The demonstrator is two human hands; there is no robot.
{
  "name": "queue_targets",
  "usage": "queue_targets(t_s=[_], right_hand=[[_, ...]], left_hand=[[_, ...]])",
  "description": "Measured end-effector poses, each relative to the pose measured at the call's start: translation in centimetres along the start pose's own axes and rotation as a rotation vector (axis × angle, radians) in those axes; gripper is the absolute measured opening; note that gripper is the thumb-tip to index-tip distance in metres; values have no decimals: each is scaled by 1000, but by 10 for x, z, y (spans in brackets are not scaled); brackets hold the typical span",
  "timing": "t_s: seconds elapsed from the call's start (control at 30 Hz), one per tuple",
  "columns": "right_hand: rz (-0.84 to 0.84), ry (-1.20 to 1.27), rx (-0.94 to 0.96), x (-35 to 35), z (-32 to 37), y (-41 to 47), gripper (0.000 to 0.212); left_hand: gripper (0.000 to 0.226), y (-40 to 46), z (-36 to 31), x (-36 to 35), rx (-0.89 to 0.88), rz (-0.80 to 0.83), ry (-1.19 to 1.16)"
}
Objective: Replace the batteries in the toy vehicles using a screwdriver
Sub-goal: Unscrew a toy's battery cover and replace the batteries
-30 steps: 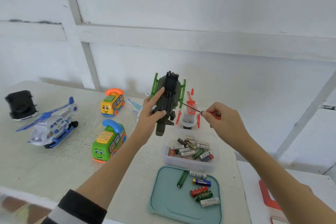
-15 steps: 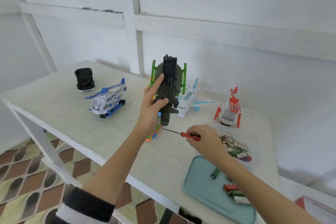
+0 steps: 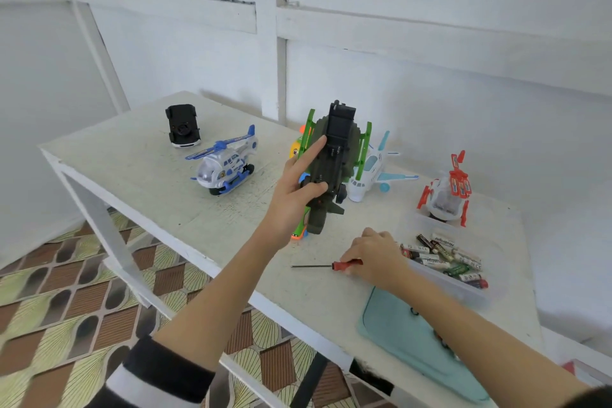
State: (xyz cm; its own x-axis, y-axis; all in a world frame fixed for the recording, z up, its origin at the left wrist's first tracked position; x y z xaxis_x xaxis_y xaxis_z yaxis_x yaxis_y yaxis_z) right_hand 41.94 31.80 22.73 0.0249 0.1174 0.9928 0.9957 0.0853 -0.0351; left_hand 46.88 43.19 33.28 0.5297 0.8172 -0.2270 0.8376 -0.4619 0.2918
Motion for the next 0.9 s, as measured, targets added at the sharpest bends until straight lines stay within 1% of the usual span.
queue_targets(t_s=[0.1, 0.27, 0.33, 0.37, 0.5, 0.6, 0.67, 0.8, 0.9], right_hand=[[-17, -7, 33, 0, -2, 0, 27], [-184, 326, 75, 26, -18, -15, 24], [-248, 362, 89, 39, -27, -31, 19], [-254, 374, 85, 42, -31, -39, 18], [-196, 353, 33, 38, -55, -74, 14], [-96, 223, 35, 18, -58, -94, 17], [-72, 182, 47, 7, -56, -101, 21], [-10, 220, 60, -9, -54, -104, 27], [22, 204, 69, -15, -51, -102, 26]], left_hand=[[64, 0, -1, -8, -6, 27, -24], [65, 9, 3, -34, 2, 72, -74], [65, 13, 8, -53, 10, 109, -85], [66, 14, 10, -61, 13, 121, -93], [68, 23, 29, -102, 61, 164, -91], [67, 23, 39, -130, 88, 199, -118], [65, 22, 41, -143, 95, 216, -123], [65, 22, 48, -156, 112, 232, -103], [66, 21, 53, -155, 138, 235, -117]])
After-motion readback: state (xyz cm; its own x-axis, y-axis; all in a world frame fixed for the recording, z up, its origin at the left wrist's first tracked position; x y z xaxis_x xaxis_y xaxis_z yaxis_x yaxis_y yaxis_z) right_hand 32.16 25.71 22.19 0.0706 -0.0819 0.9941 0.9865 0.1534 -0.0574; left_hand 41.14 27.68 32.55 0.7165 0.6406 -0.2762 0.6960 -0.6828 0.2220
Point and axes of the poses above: each hand's wrist, its own y-axis towards the middle knuckle, its own x-axis out of the back of the hand, z = x × y, the point moved 10 cm from there along y, towards the middle knuckle, and after that the axes turned 10 degrees about -y, right-handed, at the moved point
